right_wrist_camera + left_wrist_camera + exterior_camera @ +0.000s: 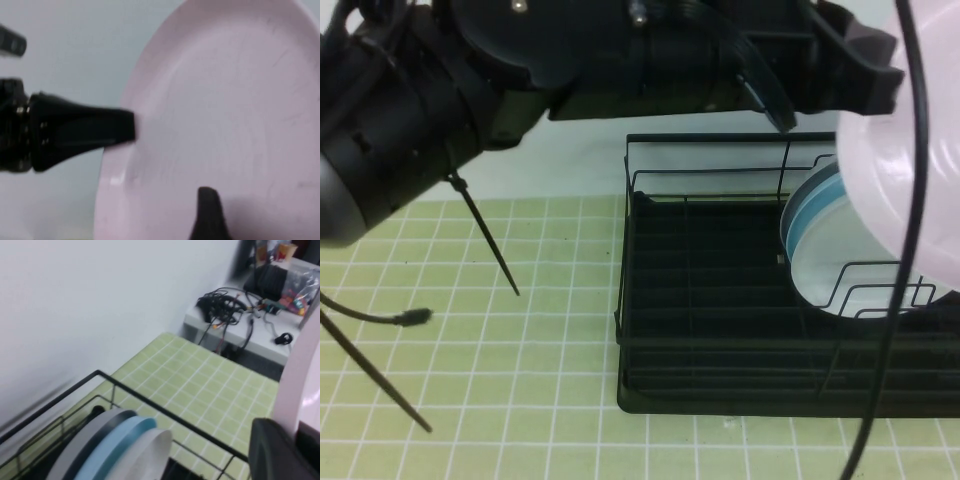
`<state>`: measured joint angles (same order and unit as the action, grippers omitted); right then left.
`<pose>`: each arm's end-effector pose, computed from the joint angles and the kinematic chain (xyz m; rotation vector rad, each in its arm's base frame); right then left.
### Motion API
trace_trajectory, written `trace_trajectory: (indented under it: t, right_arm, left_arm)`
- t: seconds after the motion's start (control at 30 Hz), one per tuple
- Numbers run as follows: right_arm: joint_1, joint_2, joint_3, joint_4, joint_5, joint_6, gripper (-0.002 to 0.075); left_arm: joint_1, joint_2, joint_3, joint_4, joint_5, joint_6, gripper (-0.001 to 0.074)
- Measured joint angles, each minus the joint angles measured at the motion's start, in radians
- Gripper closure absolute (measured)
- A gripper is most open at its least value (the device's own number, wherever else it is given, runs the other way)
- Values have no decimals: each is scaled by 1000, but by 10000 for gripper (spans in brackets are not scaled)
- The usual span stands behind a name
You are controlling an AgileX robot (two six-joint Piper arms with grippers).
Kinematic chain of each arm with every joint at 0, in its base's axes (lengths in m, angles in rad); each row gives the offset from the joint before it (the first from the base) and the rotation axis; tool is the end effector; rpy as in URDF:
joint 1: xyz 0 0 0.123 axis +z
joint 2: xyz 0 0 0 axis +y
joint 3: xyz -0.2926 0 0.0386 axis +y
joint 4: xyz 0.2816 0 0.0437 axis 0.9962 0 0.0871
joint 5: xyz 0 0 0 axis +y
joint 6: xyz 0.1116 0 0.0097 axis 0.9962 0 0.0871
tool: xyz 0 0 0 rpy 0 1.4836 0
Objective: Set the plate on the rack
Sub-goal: Hand over the plate, then place the plate on the rack
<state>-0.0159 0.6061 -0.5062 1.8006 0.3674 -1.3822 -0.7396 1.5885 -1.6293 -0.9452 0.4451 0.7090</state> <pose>0.1713 0.0365 0.3447 0.0503 1.5298 0.6016 0.2892 -0.3169 0.4549 0.7558 1.6436 -0.9790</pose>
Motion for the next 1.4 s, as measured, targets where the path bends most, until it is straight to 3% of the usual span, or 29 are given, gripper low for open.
trace_trajectory:
  t: [0.1,0.27,0.37,0.57,0.63,0.8,1.07,1.3,1.4]
  right_arm:
    - [0,4,-20,0,-26,0,420]
    - [0,5,-32,0,-27,0,729]
    - [0,5,-32,0,-31,-9,727]
    - [0,6,-59,0,-46,-133,728]
    - [0,6,-80,0,-46,-209,728]
    - [0,11,-173,-19,-100,-283,728]
    - [0,117,-361,-362,-57,-253,729]
    - [0,332,-579,-987,356,11,729]
    - [0,440,-678,-1177,491,28,729]
  left_arm:
    - [-8,0,0,-43,2,14,734]
    - [-11,0,0,-113,75,124,729]
    - [-11,0,0,-176,136,196,651]
    - [-11,-10,0,-222,194,235,320]
    - [-11,-26,0,-206,205,235,299]
    - [-2,-107,0,-87,173,231,395]
    - [102,-249,0,143,248,87,733]
    - [201,-325,13,369,311,-86,735]
    - [224,-373,85,407,280,-95,734]
